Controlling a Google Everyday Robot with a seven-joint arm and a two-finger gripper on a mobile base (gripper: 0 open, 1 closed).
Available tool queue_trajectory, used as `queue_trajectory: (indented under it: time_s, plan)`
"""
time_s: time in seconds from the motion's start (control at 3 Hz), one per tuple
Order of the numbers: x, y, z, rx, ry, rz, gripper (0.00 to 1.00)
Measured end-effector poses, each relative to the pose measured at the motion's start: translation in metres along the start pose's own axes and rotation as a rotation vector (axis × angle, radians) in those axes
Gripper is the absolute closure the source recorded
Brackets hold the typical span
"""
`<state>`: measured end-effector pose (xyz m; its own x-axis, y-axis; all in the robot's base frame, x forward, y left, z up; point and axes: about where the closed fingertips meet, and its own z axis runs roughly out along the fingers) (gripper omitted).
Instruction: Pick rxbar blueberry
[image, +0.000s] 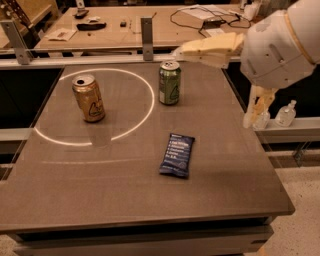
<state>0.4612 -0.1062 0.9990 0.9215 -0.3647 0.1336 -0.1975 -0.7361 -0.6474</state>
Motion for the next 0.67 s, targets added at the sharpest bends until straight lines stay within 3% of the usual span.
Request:
queue_trajectory:
  time_s: [0.33,0.67]
  plan:
    - [-0.016,-0.012,0.023,-0.026,-0.18,-0.093,0.0]
    - [-0.029,-0.013,0.041,-0.161,-0.309,-0.13,0.0]
